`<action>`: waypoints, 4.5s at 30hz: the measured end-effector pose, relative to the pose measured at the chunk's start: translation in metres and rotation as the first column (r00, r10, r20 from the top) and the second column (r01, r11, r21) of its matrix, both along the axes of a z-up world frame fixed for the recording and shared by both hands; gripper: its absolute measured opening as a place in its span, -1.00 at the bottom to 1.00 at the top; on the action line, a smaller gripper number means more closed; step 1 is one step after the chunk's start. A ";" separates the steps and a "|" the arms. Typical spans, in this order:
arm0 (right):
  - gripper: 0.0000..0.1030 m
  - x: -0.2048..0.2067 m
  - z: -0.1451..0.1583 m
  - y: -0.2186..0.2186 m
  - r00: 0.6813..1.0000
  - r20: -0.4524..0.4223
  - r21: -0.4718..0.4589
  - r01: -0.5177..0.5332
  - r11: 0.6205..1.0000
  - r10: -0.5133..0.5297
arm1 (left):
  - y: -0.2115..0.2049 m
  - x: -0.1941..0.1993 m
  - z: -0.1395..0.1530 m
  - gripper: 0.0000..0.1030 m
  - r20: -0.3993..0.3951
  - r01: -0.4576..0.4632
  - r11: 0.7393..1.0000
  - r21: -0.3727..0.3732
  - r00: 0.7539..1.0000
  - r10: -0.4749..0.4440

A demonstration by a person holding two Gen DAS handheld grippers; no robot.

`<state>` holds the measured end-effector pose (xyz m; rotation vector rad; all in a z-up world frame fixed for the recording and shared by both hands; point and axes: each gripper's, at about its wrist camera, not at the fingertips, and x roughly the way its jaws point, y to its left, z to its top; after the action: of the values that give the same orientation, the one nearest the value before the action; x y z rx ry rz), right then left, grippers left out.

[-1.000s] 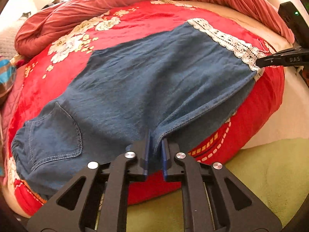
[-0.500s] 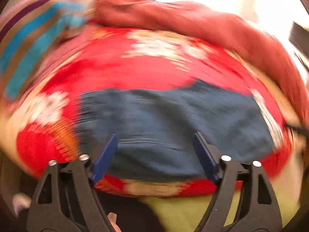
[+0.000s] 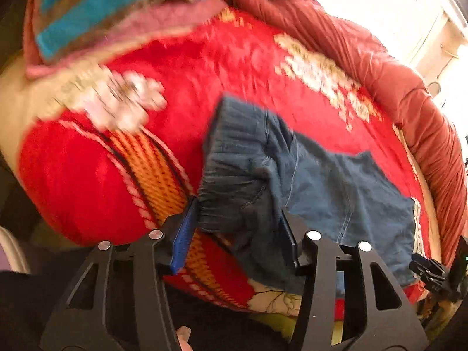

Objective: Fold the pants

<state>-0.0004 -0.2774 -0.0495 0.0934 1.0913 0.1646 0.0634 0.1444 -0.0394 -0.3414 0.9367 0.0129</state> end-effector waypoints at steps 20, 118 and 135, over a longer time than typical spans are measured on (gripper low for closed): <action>0.14 0.039 0.044 -0.072 0.970 0.146 0.032 0.193 0.981 -0.195 | -0.101 0.021 0.071 0.41 0.162 0.244 0.949 0.198 0.947 -0.277; 0.11 -0.012 -0.010 0.021 0.995 -0.005 -0.084 -0.095 0.992 0.095 | -0.201 0.005 -0.038 0.76 -0.233 0.548 0.758 0.353 0.836 -0.496; 0.37 -0.026 0.023 0.016 0.991 0.106 -0.038 -0.083 0.996 0.086 | -0.201 -0.013 -0.017 0.77 -0.155 0.506 0.761 0.406 0.859 -0.488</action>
<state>-0.0265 -0.2618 -0.0261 0.0085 0.9905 0.2249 0.0503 -0.0569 -0.0562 0.3379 1.0122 -0.2600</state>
